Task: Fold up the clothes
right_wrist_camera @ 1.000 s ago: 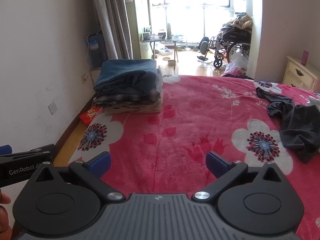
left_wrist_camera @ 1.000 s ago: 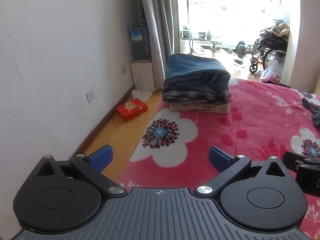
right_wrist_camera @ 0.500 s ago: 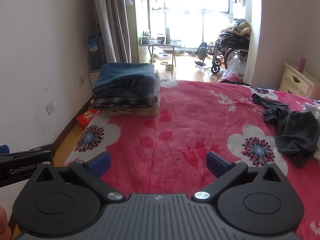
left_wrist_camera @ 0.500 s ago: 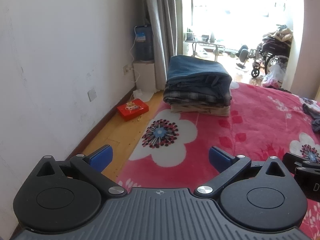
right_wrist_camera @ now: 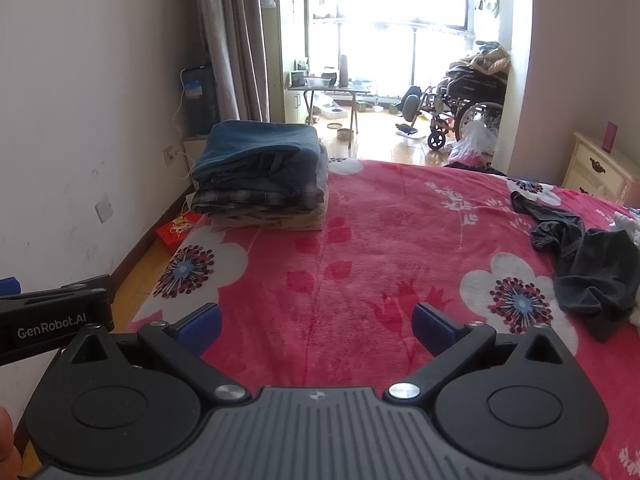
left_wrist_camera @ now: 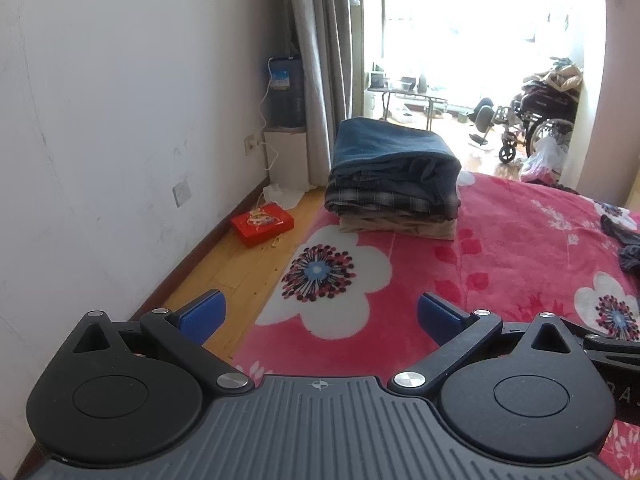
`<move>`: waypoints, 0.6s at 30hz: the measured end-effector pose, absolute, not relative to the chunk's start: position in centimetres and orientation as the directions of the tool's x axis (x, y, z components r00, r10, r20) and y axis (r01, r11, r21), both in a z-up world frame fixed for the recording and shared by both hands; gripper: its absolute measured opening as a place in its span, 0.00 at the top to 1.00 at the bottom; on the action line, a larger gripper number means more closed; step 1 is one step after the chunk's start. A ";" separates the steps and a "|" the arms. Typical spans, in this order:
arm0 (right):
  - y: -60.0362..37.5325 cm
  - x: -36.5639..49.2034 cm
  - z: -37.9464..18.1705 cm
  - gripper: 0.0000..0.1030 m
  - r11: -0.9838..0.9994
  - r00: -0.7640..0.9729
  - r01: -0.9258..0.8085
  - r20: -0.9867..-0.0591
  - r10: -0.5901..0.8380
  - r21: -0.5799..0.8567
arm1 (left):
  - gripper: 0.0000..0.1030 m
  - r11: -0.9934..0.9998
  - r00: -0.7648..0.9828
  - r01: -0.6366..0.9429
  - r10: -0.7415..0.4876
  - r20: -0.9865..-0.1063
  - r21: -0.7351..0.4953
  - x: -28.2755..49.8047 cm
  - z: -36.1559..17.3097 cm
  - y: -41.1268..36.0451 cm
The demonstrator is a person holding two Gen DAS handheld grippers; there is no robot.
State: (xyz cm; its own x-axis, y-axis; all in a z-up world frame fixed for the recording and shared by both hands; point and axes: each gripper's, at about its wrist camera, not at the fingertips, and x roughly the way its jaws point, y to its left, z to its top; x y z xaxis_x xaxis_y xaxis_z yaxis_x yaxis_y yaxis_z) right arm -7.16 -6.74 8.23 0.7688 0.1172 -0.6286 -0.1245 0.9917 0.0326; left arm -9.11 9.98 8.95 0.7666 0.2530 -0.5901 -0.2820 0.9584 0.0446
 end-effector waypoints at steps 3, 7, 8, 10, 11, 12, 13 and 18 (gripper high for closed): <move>-6.7 -7.1 8.2 0.00 0.992 0.767 -0.122 -0.631 0.115 0.032 | 0.00 0.958 0.767 -0.283 0.252 -0.590 0.042 -9.1 8.9 10.1; -6.5 -7.2 8.3 0.00 0.992 0.769 -0.119 -0.629 0.112 0.031 | 0.00 0.958 0.768 -0.282 0.250 -0.590 0.039 -9.1 8.9 10.1; -6.5 -7.2 8.3 0.00 0.992 0.769 -0.119 -0.629 0.111 0.031 | 0.00 0.958 0.768 -0.283 0.251 -0.590 0.039 -9.1 8.9 10.2; -6.4 -7.3 8.2 0.00 0.992 0.769 -0.119 -0.629 0.111 0.030 | 0.00 0.958 0.768 -0.285 0.251 -0.589 0.038 -9.1 8.9 10.2; -6.3 -7.3 8.2 0.00 0.992 0.769 -0.121 -0.629 0.112 0.030 | 0.00 0.958 0.769 -0.286 0.251 -0.588 0.036 -9.2 8.9 10.3; -6.3 -7.3 8.2 0.00 0.992 0.769 -0.122 -0.629 0.113 0.029 | 0.00 0.957 0.769 -0.287 0.252 -0.588 0.035 -9.2 8.9 10.3; -6.2 -7.3 8.2 0.00 0.992 0.769 -0.123 -0.629 0.114 0.029 | 0.00 0.957 0.770 -0.287 0.252 -0.587 0.034 -9.2 8.9 10.3; -6.0 -7.3 8.2 0.00 0.991 0.769 -0.131 -0.628 0.118 0.025 | 0.00 0.956 0.769 -0.292 0.256 -0.585 0.035 -9.3 9.0 10.5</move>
